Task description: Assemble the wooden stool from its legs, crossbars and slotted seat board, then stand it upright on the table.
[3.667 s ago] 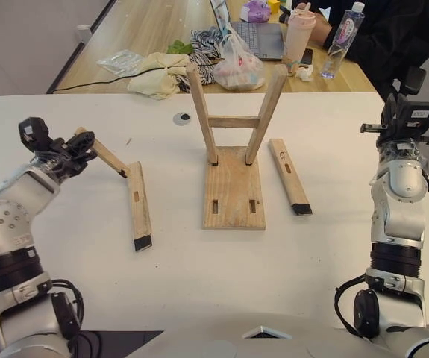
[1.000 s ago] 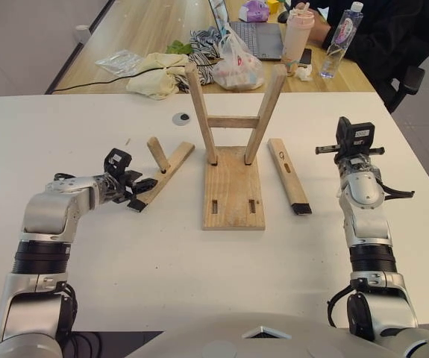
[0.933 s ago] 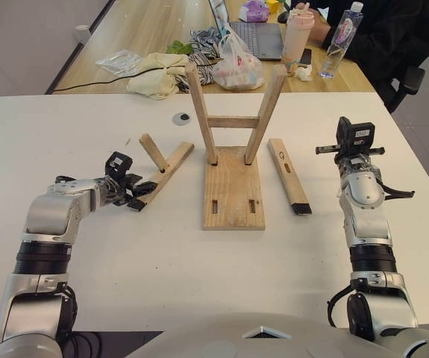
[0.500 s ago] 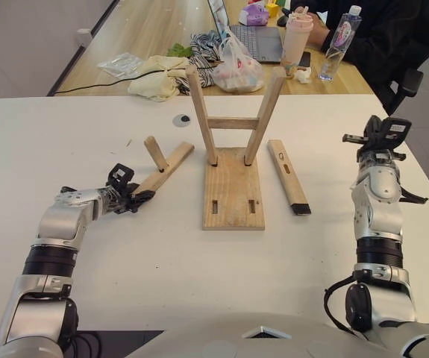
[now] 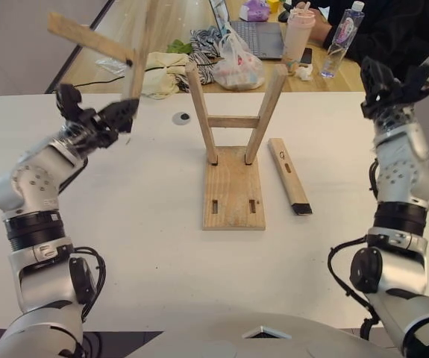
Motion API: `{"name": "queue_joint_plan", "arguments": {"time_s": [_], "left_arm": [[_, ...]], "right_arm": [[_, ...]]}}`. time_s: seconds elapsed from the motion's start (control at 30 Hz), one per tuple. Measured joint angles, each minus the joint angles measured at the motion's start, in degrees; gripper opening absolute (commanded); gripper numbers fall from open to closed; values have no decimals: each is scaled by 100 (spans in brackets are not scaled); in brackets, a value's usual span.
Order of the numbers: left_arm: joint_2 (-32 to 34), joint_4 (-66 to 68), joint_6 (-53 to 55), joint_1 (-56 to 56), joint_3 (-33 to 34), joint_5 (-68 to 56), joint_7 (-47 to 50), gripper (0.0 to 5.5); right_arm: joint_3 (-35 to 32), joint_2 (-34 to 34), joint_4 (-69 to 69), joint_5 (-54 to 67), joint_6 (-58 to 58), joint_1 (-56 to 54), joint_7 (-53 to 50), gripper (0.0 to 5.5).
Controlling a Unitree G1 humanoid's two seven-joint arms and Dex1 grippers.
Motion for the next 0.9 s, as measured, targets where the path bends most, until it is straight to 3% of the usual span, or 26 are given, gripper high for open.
{"name": "queue_joint_plan", "arguments": {"time_s": [0.17,0.33,0.7,0.9], "left_arm": [[-45,-1031,944,-246,231,-1449,15,201],[-423,-1864,1007,-121,-651,-1767,-309,201],[-953,-2890,408,1180,-1590,-1668,-590,199],[-1021,-2875,261,1257,-1842,-1649,-681,199]], "right_arm": [[-50,-336,-254,1746,2025,-940,1373,308],[410,-468,-646,2725,3556,-1667,2095,380],[749,-743,342,3034,5042,-2370,3046,380],[798,-952,930,2834,5318,-2533,3630,300]]}}
